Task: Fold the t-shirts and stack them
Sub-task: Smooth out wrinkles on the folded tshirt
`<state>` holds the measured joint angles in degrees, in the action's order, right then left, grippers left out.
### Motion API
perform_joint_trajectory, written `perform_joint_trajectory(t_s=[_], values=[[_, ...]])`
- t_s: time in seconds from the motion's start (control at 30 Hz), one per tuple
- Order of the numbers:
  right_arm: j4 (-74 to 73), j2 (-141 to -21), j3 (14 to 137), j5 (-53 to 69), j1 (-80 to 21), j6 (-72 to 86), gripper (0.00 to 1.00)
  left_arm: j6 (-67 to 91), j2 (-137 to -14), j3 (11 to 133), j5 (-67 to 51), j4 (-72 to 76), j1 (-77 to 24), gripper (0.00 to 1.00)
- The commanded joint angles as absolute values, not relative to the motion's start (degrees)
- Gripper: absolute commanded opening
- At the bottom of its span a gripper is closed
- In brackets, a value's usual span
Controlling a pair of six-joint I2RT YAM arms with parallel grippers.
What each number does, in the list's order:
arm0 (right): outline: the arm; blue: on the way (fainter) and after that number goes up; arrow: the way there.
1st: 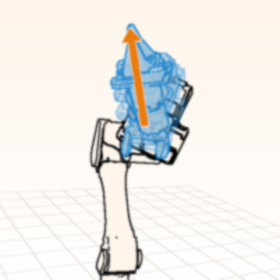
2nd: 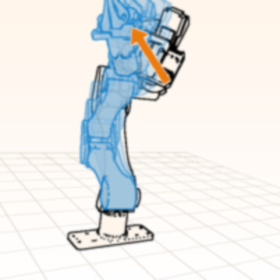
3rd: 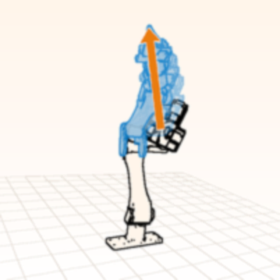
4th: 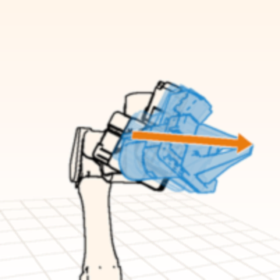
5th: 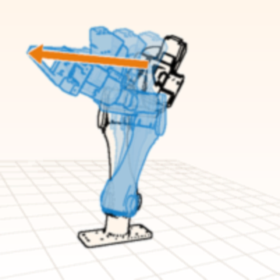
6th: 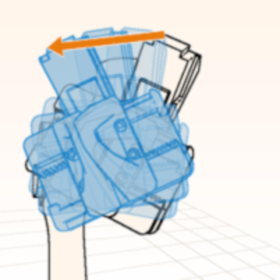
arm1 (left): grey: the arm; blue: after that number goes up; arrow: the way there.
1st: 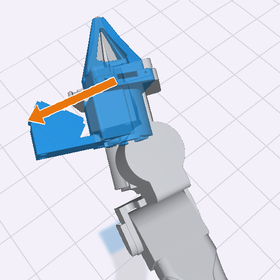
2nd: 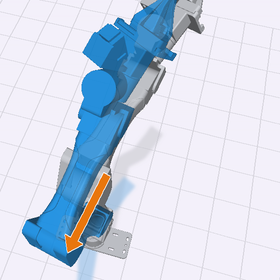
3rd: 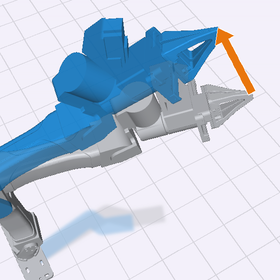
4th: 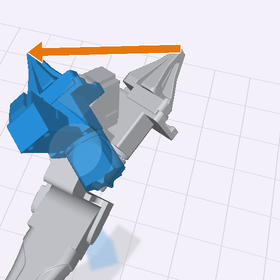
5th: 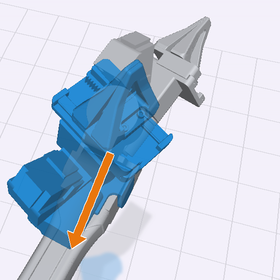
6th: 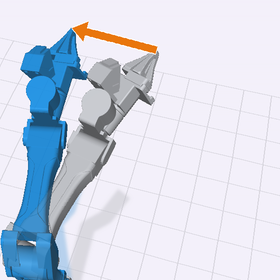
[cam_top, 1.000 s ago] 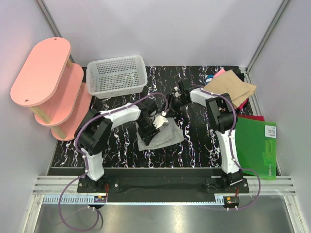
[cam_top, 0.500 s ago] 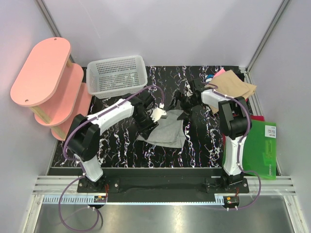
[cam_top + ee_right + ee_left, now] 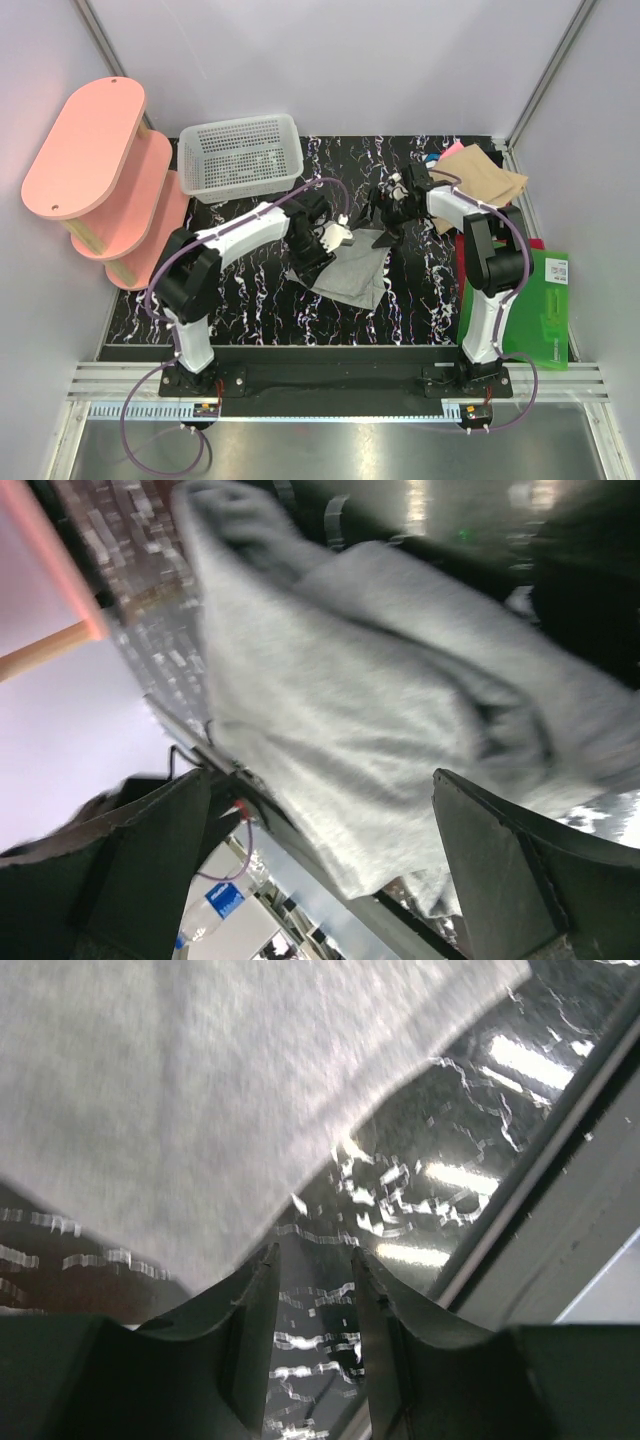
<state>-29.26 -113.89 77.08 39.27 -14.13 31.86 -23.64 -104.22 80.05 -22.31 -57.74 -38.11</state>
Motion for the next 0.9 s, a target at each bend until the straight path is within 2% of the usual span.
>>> perform_joint_trajectory(t_s=[0.0,0.17,0.37,0.6,0.87], values=[[-29.3,-106.4,81.2,45.5,-13.9,31.8,1.00,-22.7,-109.1,81.5,-22.9,-55.2,-38.3,0.39],[-34.7,-99.5,78.8,37.7,-12.0,31.0,1.00,-22.4,-109.7,78.5,-22.8,-52.8,-38.3,0.38],[-34.4,-97.1,67.3,31.7,-10.6,31.1,1.00,-21.4,-106.7,73.6,-25.0,-51.6,-37.8,0.38],[-31.1,-96.8,59.9,29.9,-10.7,31.7,1.00,-20.9,-102.8,69.8,-26.6,-51.2,-37.8,0.38],[-27.3,-100.4,56.7,29.4,-10.7,31.4,1.00,-20.0,-97.8,73.3,-26.9,-52.5,-37.7,0.37]])
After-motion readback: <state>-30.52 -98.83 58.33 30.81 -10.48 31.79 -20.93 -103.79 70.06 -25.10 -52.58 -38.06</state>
